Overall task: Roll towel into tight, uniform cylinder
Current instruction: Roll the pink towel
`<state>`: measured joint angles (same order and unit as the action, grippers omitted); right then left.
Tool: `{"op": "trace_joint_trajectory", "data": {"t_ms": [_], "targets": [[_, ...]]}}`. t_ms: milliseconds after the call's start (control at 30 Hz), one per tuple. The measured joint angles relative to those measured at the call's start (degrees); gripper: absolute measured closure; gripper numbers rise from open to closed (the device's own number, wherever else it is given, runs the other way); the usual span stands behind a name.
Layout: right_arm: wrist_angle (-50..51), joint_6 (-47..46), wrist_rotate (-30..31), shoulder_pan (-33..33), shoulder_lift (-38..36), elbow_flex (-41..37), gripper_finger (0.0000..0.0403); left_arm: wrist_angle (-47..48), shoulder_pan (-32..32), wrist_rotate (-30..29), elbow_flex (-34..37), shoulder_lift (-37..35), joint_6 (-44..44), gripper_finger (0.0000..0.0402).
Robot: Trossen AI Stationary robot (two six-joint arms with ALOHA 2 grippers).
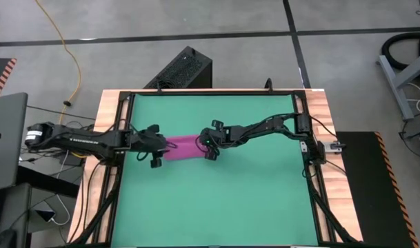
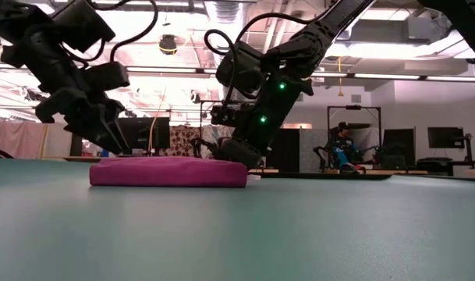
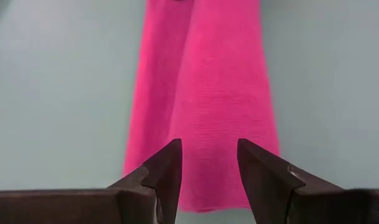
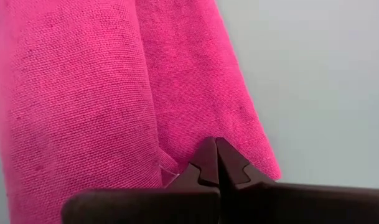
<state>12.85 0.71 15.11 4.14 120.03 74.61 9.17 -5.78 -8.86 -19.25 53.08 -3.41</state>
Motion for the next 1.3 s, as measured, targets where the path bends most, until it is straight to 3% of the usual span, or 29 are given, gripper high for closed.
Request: {"op": "trace_joint_trajectory", "data": {"t_ms": [167,467,567,767,933,1300], "targets": [[0.0,0.8,0.0,0.0,0.0,0.0,0.0401,-1.1,-1.8,4.2,0.0,3.4,0.6,0.0257],[0.0,0.8,-0.1,0.0,0.0,0.0,0.0401,-2.2,-2.2,3.7,0.0,7.3,2.5,0.0266],[0.0,0.8,-0.1,0.0,0.0,0.0,0.04,-1.4,-2.2,4.9,0.0,7.3,4.0,0.0296],[0.0,0.8,-0.1,0.1,0.0,0.0,0.04,0.2,-2.0,7.7,0.0,7.3,7.7,0.0392],[0.0,0.8,-0.1,0.1,0.0,0.0,0.04,0.1,1.6,12.1,-0.7,7.3,12.9,0.04],[0.1,0.8,-0.1,0.1,0.0,0.0,0.0401,1.4,8.5,7.2,-1.2,7.3,20.8,0.0401]]}}
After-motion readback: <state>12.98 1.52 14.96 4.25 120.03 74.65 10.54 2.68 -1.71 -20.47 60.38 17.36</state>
